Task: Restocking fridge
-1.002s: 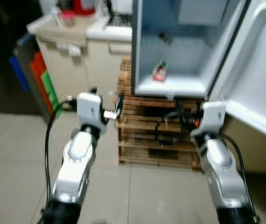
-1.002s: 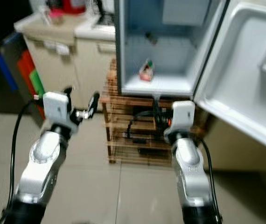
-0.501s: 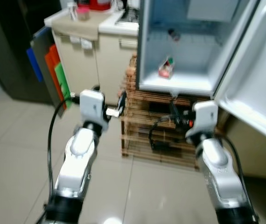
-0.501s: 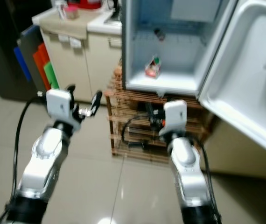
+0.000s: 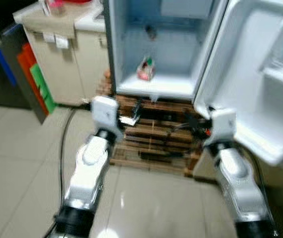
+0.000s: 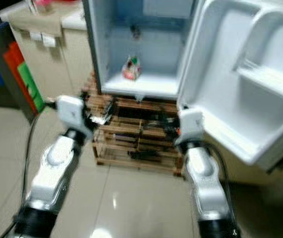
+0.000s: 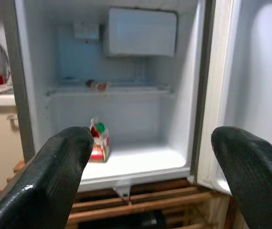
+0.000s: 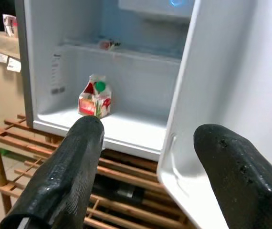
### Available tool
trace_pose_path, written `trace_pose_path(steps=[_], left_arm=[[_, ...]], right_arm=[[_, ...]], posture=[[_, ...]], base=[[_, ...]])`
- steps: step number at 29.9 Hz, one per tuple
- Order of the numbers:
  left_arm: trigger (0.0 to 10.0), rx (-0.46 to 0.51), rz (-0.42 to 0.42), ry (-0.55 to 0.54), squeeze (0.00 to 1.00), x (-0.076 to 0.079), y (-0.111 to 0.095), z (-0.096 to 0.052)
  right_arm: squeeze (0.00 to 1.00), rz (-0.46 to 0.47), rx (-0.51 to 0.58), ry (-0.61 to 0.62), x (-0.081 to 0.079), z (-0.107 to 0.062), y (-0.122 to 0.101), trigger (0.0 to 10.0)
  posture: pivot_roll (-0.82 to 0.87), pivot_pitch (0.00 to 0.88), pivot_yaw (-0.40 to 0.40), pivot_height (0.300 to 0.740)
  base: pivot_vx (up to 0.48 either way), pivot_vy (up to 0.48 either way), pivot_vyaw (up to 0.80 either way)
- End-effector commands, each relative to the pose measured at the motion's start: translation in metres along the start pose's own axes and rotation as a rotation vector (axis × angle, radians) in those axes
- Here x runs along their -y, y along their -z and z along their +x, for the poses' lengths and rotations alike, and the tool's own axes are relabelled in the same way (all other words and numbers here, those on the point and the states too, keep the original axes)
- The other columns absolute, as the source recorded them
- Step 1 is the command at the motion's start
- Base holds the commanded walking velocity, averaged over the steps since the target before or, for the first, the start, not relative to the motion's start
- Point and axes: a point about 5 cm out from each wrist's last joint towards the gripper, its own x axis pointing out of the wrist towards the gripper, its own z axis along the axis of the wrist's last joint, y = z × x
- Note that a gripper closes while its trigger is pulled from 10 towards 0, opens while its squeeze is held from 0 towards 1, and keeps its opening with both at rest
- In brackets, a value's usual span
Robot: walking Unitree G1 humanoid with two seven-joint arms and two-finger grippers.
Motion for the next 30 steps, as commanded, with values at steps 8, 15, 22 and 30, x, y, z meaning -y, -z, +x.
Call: trace_pose_path(steps=[8,15,22,30], left_arm=[[10.0,0.020,-0.053,-0.040,0.00,-0.010,-0.004,-0.001],[10.0,0.017,-0.043,-0.132,0.00,-0.026,-0.002,-0.009],[10.0,-0.114,-0.007,-0.334,0.00,-0.055,0.011,-0.057],[10.0,-0.078,-0.037,-0.315,0.00,-0.052,0.006,-0.078]], right_arm=[[0.00,0.010,0.015,-0.015,-0.005,0.001,-0.004,10.0],[0.00,-0.003,0.019,0.019,0.003,-0.003,-0.001,10.0],[0.00,-0.010,-0.010,0.178,0.044,-0.045,0.018,10.0],[0.00,-0.039,-0.073,0.256,0.061,-0.072,0.036,10.0]], posture=[[-0.11,0.000,-0.007,0.740],[-0.11,0.000,-0.004,0.740],[-0.11,0.000,-0.013,0.740],[-0.10,0.000,-0.021,0.740]], base=[[0.000,0.000,-0.63],[0.000,0.000,-0.30],[0.000,0.000,0.00],[0.000,0.000,0.00]])
